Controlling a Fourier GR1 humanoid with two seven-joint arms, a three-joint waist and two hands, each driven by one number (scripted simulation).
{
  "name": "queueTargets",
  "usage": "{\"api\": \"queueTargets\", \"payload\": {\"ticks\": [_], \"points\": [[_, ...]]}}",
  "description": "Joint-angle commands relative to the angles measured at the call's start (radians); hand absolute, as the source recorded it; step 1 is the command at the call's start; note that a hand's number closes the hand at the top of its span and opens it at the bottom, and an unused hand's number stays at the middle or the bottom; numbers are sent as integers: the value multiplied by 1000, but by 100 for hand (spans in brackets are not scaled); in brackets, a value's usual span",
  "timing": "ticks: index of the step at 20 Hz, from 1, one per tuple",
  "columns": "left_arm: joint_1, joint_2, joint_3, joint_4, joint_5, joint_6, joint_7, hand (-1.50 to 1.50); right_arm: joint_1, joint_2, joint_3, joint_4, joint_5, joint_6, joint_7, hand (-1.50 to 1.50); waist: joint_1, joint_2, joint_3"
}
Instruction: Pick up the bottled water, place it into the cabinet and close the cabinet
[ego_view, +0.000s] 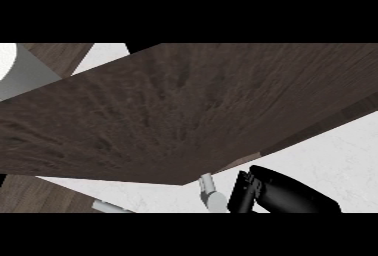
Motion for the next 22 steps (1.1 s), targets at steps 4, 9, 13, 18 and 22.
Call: {"api": "queueTargets", "payload": {"ticks": [4, 9, 13, 18, 22], "points": [[9, -13, 1, 38, -6, -14, -10, -150, -295, 184, -35, 297, 23, -141, 144, 150, -14, -9, 6], [-4, -9, 16, 44, 18, -7, 3, -150, -514, 296, -110, 515, 105, -258, 155, 150, -54, -15, 12], [25, -12, 31, 61, 6, -20, -19, -150, -642, 299, -176, 679, 159, -388, 122, 150, -56, -20, 14], [40, -21, 36, 69, 9, -12, -19, -150, -744, 301, -232, 823, 168, -492, 53, 150, -84, -18, 17], [33, -12, 47, 63, 14, -37, -22, -150, -769, 302, -266, 881, 161, -564, 20, 150, -84, -10, 18]]}}
